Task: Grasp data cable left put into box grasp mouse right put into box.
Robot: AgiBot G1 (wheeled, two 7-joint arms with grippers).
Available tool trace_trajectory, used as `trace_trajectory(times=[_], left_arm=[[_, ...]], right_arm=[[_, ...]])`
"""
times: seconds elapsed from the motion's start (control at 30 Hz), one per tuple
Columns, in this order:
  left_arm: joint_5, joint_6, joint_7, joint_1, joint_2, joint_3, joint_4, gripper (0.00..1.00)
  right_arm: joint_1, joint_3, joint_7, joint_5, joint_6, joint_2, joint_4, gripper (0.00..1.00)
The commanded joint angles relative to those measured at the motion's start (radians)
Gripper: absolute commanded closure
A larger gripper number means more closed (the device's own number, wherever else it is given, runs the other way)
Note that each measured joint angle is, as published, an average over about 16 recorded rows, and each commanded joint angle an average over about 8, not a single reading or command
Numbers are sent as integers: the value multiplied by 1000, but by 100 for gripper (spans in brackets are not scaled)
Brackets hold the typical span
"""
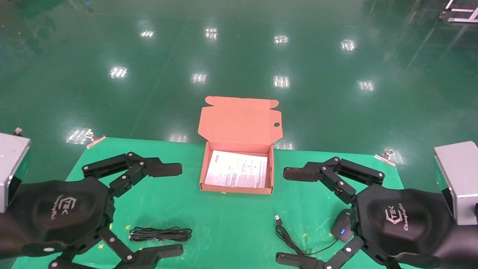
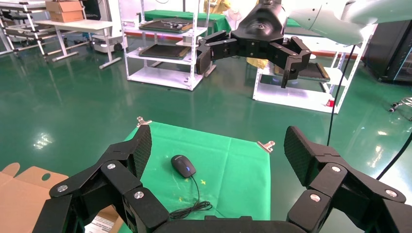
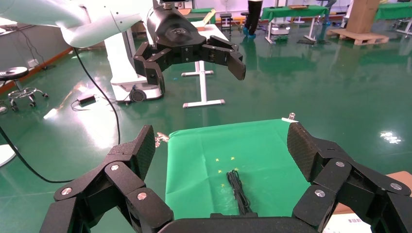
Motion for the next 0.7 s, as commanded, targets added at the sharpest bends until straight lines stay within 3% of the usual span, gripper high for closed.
trace_trajectory(times=[0.03,0.5,0.7], left_arm=[[0,0,0,0,0,0,0,0],[16,0,1,-10,1,6,1,0],[117,12,-14,-74,1,48,-17,0]], right_arm=[[0,0,0,0,0,0,0,0],[3,-2,-4,-9,2,1,1,0],[38,-24,-51,-110,-6,15,32,0]])
